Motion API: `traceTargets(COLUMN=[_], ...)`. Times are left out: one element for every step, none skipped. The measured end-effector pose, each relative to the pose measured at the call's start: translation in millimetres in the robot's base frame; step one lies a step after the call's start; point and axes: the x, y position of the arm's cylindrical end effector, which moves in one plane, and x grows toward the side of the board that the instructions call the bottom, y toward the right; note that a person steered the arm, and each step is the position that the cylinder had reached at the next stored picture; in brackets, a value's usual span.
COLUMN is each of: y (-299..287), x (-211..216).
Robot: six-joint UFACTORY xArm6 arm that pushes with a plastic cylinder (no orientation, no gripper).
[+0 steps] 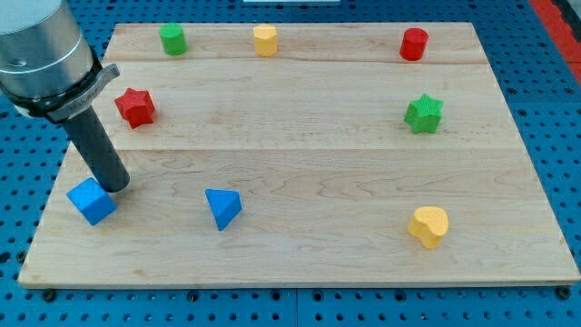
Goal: Move your arm close to green star
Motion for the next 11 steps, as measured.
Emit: traceTargets(y=[57.9,128.9,222.6,320.7,373.4,384.3,385.1,400.3,439.9,423.0,418.2], x=[-16.6,-32.1,-32.1,-32.1,-32.2,-32.2,-32.2,-32.2,-51.3,-88.9,-111.2])
